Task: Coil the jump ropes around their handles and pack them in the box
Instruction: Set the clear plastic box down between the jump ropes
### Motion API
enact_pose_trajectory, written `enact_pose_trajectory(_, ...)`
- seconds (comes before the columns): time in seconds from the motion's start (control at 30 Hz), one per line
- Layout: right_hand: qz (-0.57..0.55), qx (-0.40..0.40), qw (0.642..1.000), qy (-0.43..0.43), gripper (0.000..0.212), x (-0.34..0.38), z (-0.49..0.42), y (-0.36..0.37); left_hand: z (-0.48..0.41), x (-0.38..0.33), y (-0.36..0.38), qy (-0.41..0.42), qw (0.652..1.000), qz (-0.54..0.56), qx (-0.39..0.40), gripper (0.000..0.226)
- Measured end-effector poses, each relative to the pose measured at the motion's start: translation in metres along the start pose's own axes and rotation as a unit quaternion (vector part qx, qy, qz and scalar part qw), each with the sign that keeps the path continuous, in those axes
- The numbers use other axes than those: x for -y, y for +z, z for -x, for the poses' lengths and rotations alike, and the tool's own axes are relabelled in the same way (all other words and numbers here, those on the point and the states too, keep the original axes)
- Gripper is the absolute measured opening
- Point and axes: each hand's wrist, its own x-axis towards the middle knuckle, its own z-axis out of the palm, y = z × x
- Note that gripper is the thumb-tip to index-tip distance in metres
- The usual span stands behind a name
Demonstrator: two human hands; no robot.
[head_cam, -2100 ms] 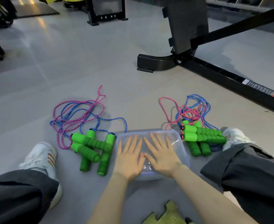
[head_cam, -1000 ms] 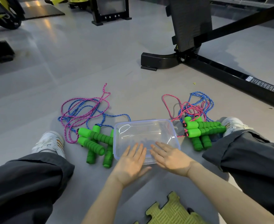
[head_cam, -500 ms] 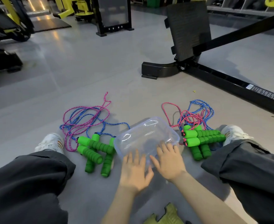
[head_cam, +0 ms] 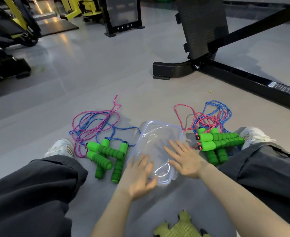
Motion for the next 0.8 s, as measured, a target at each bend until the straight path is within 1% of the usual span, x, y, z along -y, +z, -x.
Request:
enact_pose_trajectory(0.07, 0.03, 0.006, 0.999, -0.01, 0.12, -0.005, -0.004, -0.006, 0.003, 0.005, 0.008, 0.036, 0.999, 0.004, 0.007, 0.062)
enact_pose_trajectory(0.13, 0.084, -0.01, 0.996, -0.011, 0.105, -0.013, -0.008, -0.008, 0.006, 0.005, 0.015, 0.058, 0.998, 0.007, -0.003, 0.068)
enact_pose_trajectory(0.17, 0.126, -0.031, 0.991, -0.005, 0.094, -0.016, -0.01, -0.011, 0.006, 0.004, 0.018, 0.061, 0.998, 0.004, -0.006, 0.067)
enact_pose_trajectory(0.2, 0.154, -0.07, 0.986, 0.01, 0.082, -0.019, -0.012, -0.011, 0.002, 0.002, 0.022, 0.059, 0.998, -0.004, -0.01, 0.064)
enact_pose_trajectory(0.27, 0.181, -0.075, 0.98, 0.033, 0.06, -0.02, -0.01, -0.011, -0.011, -0.004, 0.026, 0.055, 0.998, -0.026, 0.008, 0.064)
enact_pose_trajectory(0.3, 0.184, -0.079, 0.979, 0.029, 0.053, -0.015, -0.006, -0.01, -0.018, -0.009, 0.025, 0.053, 0.998, -0.035, 0.012, 0.066)
enact_pose_trajectory(0.33, 0.188, -0.112, 0.976, 0.003, 0.047, -0.009, -0.002, -0.004, -0.023, -0.014, 0.025, 0.054, 0.998, -0.042, 0.005, 0.066)
enact_pose_trajectory(0.4, 0.169, -0.174, 0.966, -0.091, 0.043, 0.006, 0.013, 0.008, -0.027, -0.02, 0.025, 0.048, 0.998, -0.042, -0.011, 0.074)
enact_pose_trajectory(0.43, 0.153, -0.18, 0.963, -0.128, 0.045, 0.013, 0.021, 0.012, -0.027, -0.021, 0.024, 0.041, 0.999, -0.034, -0.011, 0.078)
enact_pose_trajectory(0.47, 0.157, -0.191, 0.956, -0.156, 0.049, 0.017, 0.026, 0.019, -0.025, -0.02, 0.024, 0.042, 0.998, -0.037, -0.021, 0.075)
enact_pose_trajectory(0.53, 0.187, -0.22, 0.942, -0.172, 0.058, 0.019, 0.029, 0.03, -0.021, -0.015, 0.027, 0.063, 0.995, -0.054, -0.061, 0.044)
enact_pose_trajectory(0.57, 0.201, -0.233, 0.936, -0.171, 0.057, 0.021, 0.026, 0.034, -0.018, -0.012, 0.029, 0.069, 0.994, -0.056, -0.06, 0.035)
enact_pose_trajectory(0.6, 0.209, -0.259, 0.927, -0.172, 0.05, 0.022, 0.022, 0.038, -0.017, -0.01, 0.029, 0.073, 0.995, -0.05, -0.047, 0.032)
enact_pose_trajectory(0.67, 0.201, -0.304, 0.915, -0.173, 0.032, 0.028, 0.015, 0.042, -0.013, -0.01, 0.03, 0.077, 0.996, -0.052, -0.017, 0.036)
enact_pose_trajectory(0.7, 0.188, -0.316, 0.915, -0.165, 0.026, 0.032, 0.013, 0.043, -0.011, -0.011, 0.029, 0.08, 0.995, -0.064, -0.009, 0.039)
enact_pose_trajectory(0.77, 0.172, -0.333, 0.914, -0.155, 0.03, 0.037, 0.013, 0.046, -0.011, -0.012, 0.029, 0.091, 0.991, -0.097, -0.002, 0.044)
enact_pose_trajectory(0.8, 0.178, -0.341, 0.911, -0.151, 0.033, 0.039, 0.013, 0.048, -0.011, -0.013, 0.028, 0.094, 0.989, -0.115, 0.001, 0.052)
